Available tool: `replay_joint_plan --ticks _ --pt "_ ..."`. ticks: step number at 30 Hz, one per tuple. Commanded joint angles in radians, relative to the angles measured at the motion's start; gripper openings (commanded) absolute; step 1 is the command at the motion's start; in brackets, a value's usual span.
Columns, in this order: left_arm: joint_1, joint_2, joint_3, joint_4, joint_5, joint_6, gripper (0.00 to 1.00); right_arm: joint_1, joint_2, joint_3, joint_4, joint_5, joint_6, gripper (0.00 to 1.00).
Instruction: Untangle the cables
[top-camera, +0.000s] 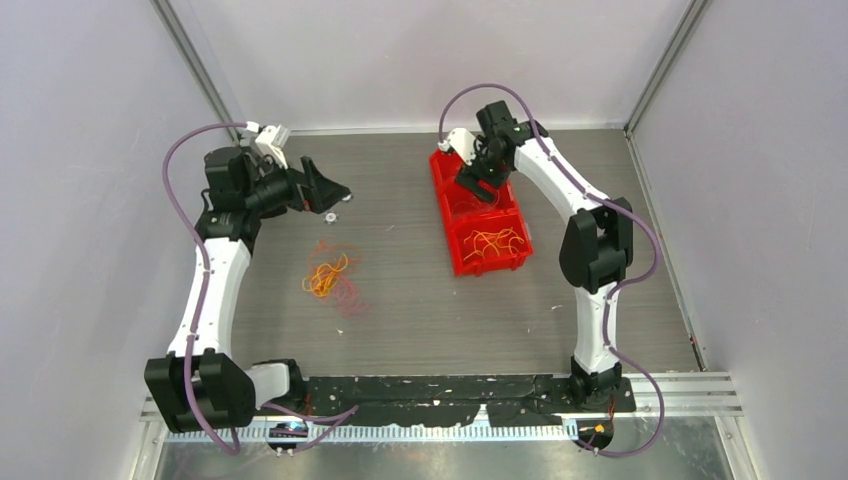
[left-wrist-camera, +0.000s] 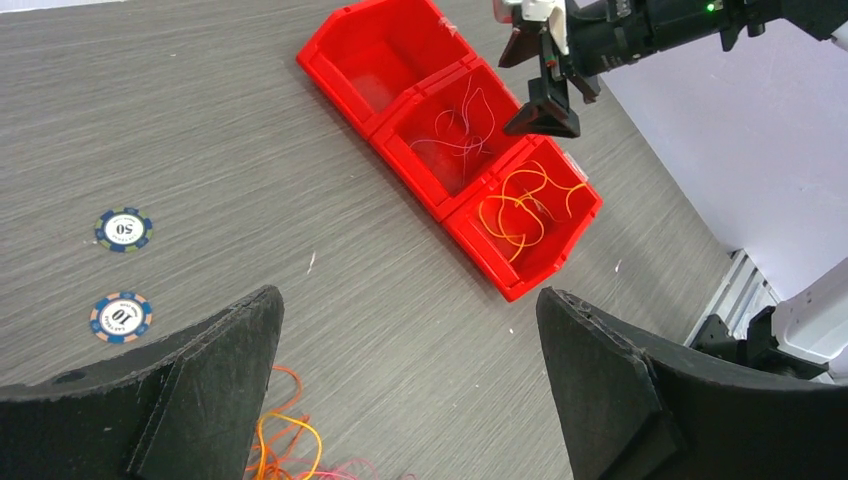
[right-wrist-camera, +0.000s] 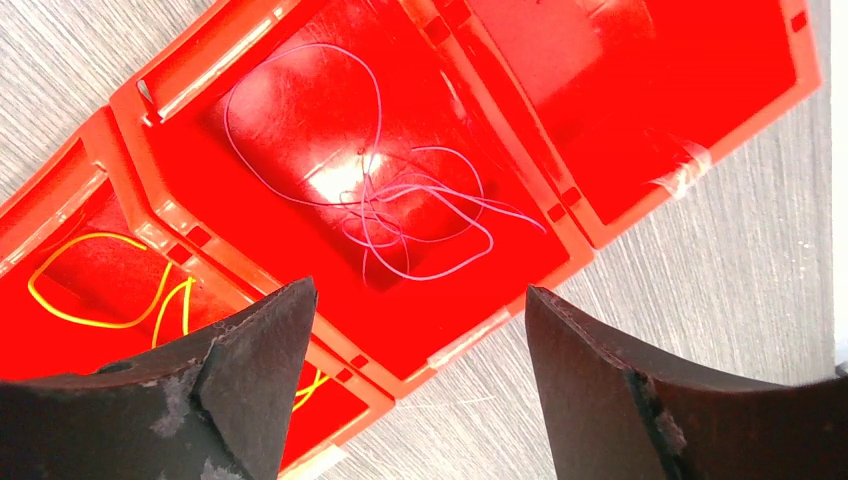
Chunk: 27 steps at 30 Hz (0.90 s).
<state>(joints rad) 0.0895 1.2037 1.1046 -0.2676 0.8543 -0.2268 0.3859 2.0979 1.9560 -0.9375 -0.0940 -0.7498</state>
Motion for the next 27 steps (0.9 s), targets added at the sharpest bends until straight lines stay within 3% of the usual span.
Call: replay_joint_plan --ticks 1,6,10,15,20,24,27 --pt "0.015 -0.032 0.003 0.011 0.012 0.018 0.99 -0.007 -0.088 0.020 -0.001 -0.003 0.009 0.81" --pt "0.028 -0.030 0.026 -0.055 0.006 0.064 1.00 -0.043 -0.116 0.097 -0.039 -0.089 0.065 0.80" --pt "0.028 -0.019 0.128 -0.348 -0.042 0.329 0.99 -0.082 -0.201 0.122 -0.065 -0.236 0.168 0.84" --pt "0.030 -0.043 0.144 -0.661 -0.266 0.574 1.00 -0.085 -0.400 -0.018 -0.026 -0.280 0.282 0.99" --pt "0.028 -0.045 0.056 -0.754 -0.338 0.745 1.00 -0.085 -0.614 -0.251 0.092 -0.330 0.413 0.95" --pt "0.029 0.067 0.070 -0.814 -0.325 0.723 1.00 -0.085 -0.717 -0.374 0.138 -0.369 0.454 0.95" --pt "0.028 0.130 0.016 -0.746 -0.305 0.615 0.99 -0.085 -0.774 -0.428 0.174 -0.392 0.428 0.95"
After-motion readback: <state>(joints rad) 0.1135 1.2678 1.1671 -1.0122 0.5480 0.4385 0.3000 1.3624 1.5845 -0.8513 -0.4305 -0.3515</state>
